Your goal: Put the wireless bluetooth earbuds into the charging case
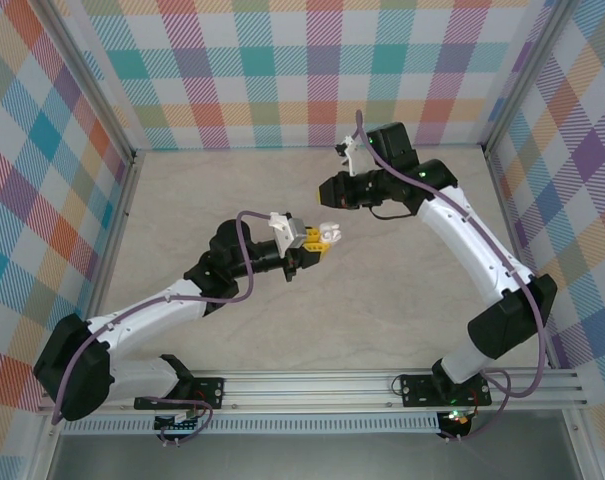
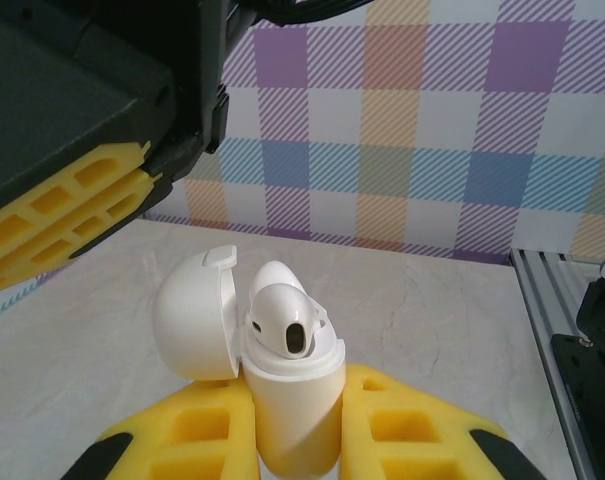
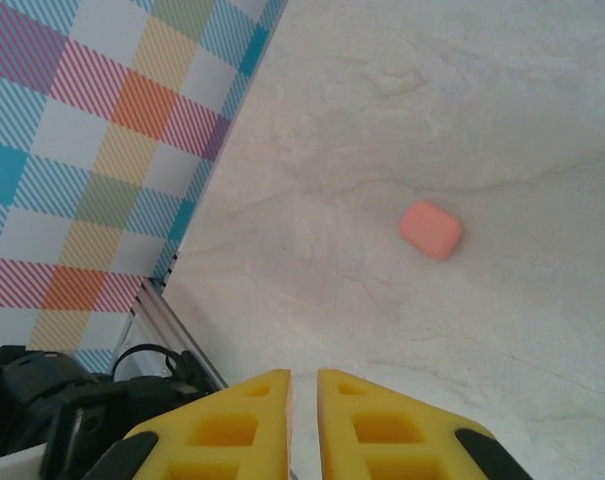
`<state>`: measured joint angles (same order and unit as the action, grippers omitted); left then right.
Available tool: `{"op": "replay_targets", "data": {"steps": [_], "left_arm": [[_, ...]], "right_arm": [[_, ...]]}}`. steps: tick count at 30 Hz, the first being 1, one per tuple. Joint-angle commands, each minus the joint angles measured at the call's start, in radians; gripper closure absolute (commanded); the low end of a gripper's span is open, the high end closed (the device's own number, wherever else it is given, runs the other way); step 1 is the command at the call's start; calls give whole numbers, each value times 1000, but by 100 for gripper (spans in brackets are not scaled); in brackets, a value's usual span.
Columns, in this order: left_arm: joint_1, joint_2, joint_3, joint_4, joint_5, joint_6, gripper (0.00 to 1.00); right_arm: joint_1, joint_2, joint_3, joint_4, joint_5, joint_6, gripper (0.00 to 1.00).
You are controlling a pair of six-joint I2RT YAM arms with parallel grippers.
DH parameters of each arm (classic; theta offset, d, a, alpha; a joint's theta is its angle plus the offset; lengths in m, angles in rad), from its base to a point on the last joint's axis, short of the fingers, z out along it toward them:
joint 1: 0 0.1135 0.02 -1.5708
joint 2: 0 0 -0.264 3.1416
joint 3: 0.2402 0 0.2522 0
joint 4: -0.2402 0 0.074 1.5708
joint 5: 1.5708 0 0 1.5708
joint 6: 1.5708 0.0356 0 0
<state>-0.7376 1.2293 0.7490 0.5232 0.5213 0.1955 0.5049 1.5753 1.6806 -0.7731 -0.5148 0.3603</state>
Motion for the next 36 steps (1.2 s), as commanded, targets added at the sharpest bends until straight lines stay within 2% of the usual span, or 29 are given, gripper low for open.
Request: {"op": "replay_targets", "data": {"steps": [1, 7, 13, 20, 26, 36], "left_arm": [[-9, 12, -6, 103, -26, -25, 100], [-9, 9, -25, 133, -51, -50, 100], [-9, 6, -11, 115, -49, -53, 100], [-9, 6, -13, 103, -93, -54, 100], [-9, -17, -29, 102, -149, -43, 100], [-9, -42, -40, 76, -188, -32, 100]], "right_arm": [[-5, -50, -14, 12, -54, -6, 85], [-5, -64, -40, 16, -123, -3, 86], [-5, -72, -58, -19, -59, -42, 86], [-5, -78, -52, -55, -103, -67, 88], [-5, -73, -50, -97, -209, -95, 89], [-5, -90, -56, -120, -178, -117, 89]]}}
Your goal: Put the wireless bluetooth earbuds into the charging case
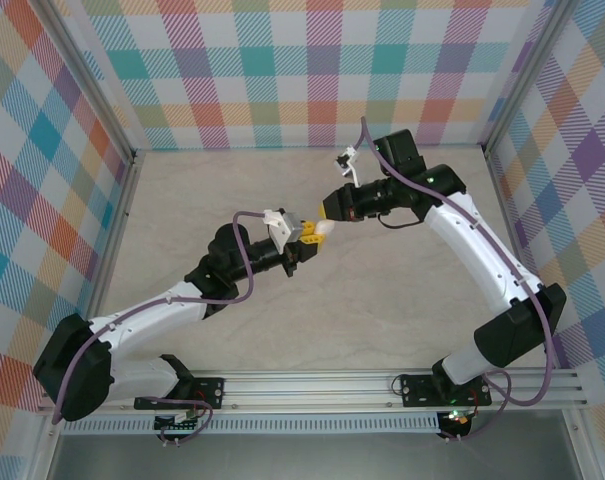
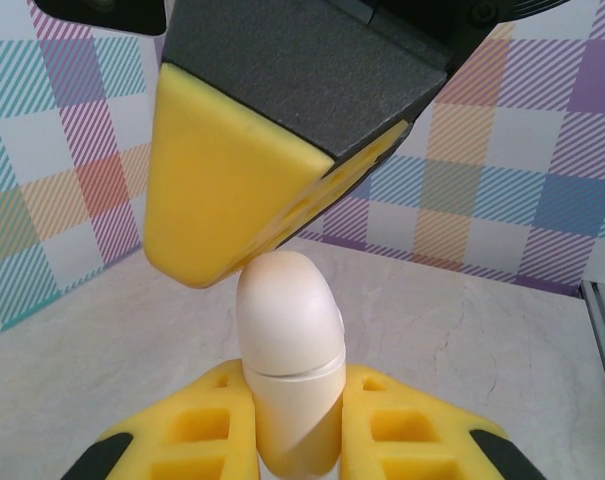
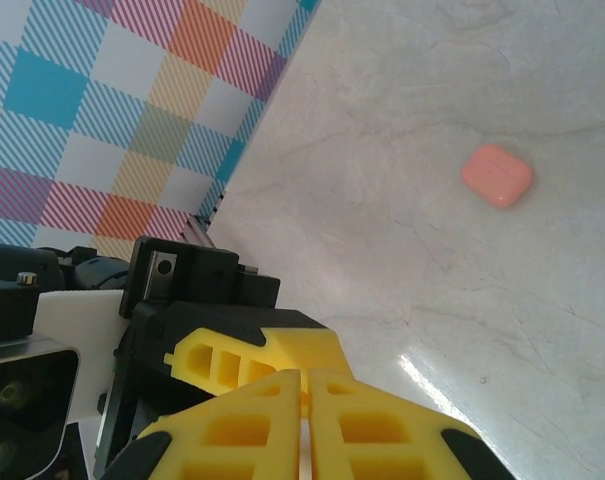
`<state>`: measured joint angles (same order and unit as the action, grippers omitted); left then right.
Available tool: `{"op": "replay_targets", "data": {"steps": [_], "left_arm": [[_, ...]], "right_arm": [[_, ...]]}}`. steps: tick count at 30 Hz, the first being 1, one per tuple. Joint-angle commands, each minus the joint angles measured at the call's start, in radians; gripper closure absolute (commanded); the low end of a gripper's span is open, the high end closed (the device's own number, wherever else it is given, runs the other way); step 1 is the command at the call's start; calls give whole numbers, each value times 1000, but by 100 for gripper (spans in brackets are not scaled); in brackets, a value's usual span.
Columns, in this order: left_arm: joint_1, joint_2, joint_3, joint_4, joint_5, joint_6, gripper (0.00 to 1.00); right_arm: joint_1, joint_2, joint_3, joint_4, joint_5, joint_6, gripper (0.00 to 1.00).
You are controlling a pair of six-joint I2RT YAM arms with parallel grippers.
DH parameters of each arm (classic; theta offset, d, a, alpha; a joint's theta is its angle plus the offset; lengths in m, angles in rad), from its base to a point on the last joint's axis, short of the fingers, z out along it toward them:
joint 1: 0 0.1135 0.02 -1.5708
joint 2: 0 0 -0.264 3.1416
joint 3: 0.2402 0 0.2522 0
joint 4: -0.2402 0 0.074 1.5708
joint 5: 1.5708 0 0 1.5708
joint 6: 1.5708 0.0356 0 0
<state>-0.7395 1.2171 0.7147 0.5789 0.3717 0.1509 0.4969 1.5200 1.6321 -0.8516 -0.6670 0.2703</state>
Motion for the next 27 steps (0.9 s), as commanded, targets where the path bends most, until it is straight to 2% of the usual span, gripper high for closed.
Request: {"op": "replay_targets", "data": {"steps": [1, 6, 11, 19, 22, 27], "left_arm": [[-7, -29, -3, 16, -39, 9, 100], [-8, -25, 27, -24, -48, -36, 100], [-4, -4, 45, 9, -45, -118, 100], [28, 45, 98, 31, -12, -259, 100], [46, 60, 112, 23, 19, -296, 100], [78, 76, 114, -3, 96, -313, 100]], "right_arm": [[2, -37, -13, -38, -21, -25, 89], [3, -47, -65, 17, -9, 0, 88], [2, -67, -149, 106, -20, 45, 88], [4, -112, -241, 162, 29, 45, 90], [2, -156, -265, 174, 96, -3, 89], [3, -259, -243, 163, 318, -165, 72]]}}
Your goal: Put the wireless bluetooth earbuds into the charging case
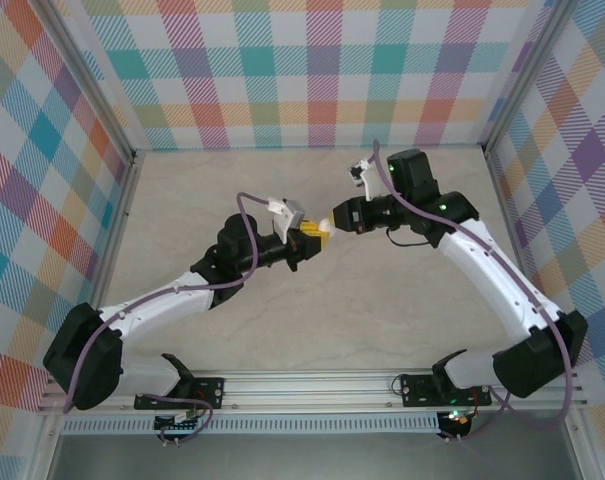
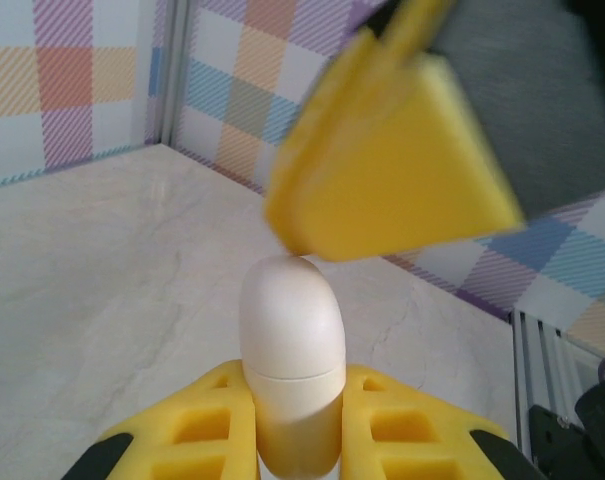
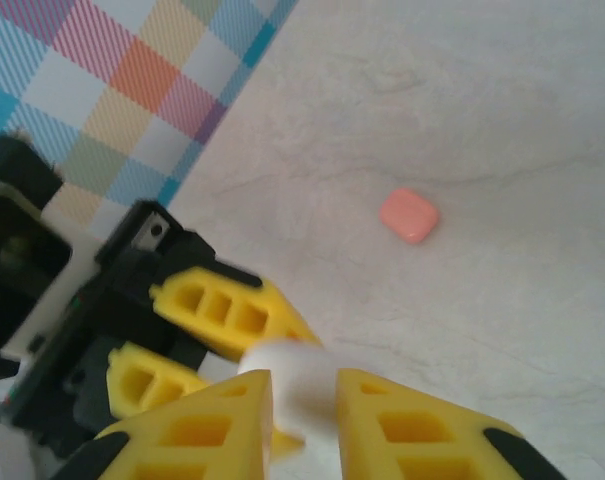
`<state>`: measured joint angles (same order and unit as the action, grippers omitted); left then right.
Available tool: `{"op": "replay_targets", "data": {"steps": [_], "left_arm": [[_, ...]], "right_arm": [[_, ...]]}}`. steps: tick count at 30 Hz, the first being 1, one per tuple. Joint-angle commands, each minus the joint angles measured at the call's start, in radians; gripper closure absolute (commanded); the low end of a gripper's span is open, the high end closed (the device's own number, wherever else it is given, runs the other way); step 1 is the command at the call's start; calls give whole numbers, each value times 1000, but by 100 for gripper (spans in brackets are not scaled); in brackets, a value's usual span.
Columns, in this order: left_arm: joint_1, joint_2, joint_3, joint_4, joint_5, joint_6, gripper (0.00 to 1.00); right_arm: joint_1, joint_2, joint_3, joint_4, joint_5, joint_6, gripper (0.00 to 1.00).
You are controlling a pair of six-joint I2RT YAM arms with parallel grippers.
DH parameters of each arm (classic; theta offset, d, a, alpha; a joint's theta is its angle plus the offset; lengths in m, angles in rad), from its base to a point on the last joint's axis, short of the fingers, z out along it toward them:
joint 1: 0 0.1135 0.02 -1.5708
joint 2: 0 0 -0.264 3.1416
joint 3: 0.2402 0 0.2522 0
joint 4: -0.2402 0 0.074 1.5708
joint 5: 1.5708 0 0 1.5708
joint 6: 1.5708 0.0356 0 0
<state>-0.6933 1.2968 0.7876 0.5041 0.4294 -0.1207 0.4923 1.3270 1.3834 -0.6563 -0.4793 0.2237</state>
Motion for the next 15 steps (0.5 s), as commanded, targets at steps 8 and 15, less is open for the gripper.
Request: {"op": "replay_targets", "data": {"steps": [8, 15], "left_arm": [[89, 11, 49, 57, 156, -83, 100], [112, 32, 94, -20, 251, -92, 100]], "right_arm": [[8, -236, -139, 118, 270, -432, 39], [23, -272, -301, 324, 180, -672, 30]]}}
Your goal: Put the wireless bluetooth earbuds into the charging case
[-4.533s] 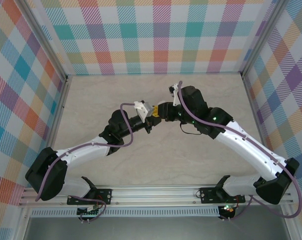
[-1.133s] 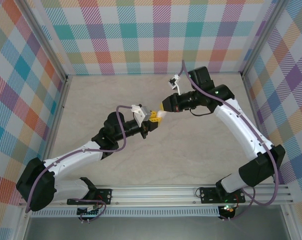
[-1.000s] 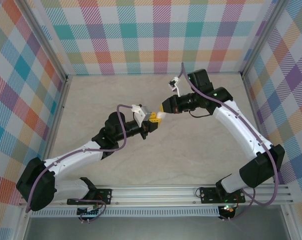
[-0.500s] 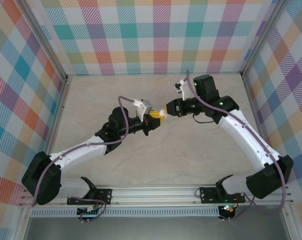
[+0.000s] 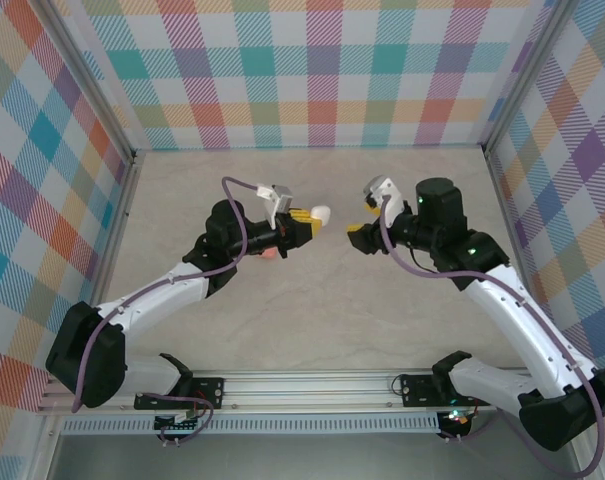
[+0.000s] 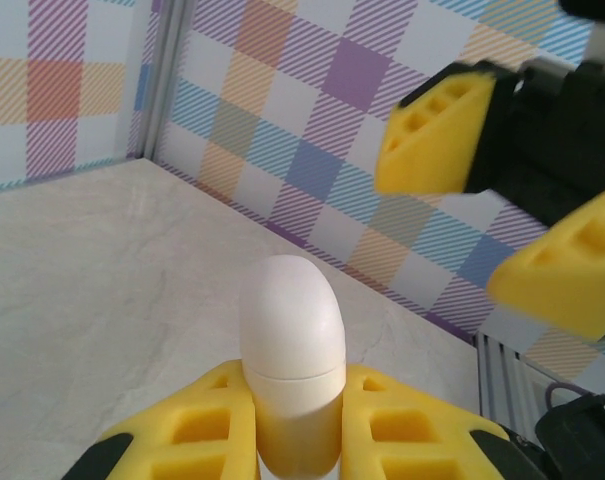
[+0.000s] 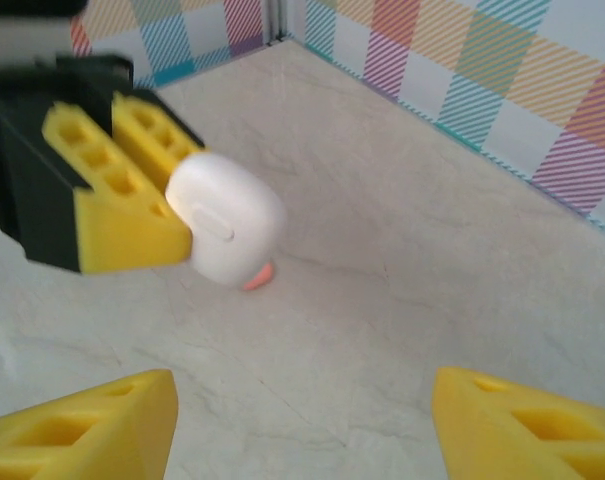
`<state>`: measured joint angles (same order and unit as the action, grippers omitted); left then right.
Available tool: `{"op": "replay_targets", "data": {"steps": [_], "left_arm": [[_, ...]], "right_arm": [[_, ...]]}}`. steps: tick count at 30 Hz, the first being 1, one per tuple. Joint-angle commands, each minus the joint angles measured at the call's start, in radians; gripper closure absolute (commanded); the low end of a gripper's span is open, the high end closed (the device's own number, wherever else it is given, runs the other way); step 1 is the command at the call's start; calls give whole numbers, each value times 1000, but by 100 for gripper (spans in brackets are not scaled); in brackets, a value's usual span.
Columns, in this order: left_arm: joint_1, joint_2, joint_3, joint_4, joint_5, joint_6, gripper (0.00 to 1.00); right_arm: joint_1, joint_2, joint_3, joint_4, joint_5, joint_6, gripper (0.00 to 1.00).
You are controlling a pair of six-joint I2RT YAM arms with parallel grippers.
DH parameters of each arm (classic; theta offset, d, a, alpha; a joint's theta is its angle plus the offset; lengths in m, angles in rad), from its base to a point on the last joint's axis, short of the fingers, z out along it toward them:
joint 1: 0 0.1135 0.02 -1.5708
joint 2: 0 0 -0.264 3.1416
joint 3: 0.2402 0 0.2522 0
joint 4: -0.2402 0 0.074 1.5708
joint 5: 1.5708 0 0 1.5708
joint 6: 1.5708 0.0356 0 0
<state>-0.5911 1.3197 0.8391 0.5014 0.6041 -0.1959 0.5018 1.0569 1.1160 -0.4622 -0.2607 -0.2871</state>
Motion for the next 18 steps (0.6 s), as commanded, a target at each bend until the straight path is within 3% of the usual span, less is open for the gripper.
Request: {"op": "replay_targets", "data": {"steps": [1, 8, 18], "left_arm": [[10, 15, 48, -23, 89, -21, 100], [11, 87, 98, -76, 153, -81, 100], [13, 164, 148, -62, 188, -151, 100]], "right_arm": [[20, 3, -48, 155, -43, -188, 29], [43, 45, -93, 254, -60, -260, 21], [113, 127, -105, 264, -21, -455, 20]]}}
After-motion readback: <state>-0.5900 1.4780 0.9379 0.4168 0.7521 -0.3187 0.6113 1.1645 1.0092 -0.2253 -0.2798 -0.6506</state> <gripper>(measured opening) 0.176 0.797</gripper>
